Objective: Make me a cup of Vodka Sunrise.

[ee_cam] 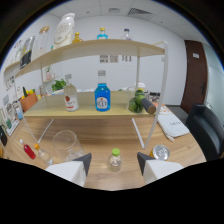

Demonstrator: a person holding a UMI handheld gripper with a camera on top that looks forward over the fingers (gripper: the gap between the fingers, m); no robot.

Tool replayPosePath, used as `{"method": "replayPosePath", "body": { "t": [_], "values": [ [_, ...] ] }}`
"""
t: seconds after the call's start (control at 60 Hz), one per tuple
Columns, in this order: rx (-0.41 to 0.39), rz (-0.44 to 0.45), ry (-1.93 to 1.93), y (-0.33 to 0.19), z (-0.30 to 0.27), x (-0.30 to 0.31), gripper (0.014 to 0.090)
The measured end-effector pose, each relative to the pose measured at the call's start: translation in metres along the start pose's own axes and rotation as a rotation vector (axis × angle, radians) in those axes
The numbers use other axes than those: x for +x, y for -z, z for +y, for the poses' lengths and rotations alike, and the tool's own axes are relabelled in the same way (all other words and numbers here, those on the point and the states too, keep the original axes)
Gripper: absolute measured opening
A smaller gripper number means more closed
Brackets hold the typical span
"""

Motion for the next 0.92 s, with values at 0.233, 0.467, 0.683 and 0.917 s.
{"method": "replayPosePath", "body": {
  "t": [0.233, 0.467, 0.683, 0.917],
  "values": [
    [-0.048, 0.005, -0.013, 0.069, -0.002, -0.039, 0.0852],
    [-0.074, -0.003, 0.009, 0.099, 0.009, -0.088, 0.0857],
    [-0.099, -0.014, 0.005, 0.106, 0.02, -0.119, 0.0862],
    [-0.107, -0.011, 0.0, 0.107, 0.023, -0.129, 0.0858]
  ]
}}
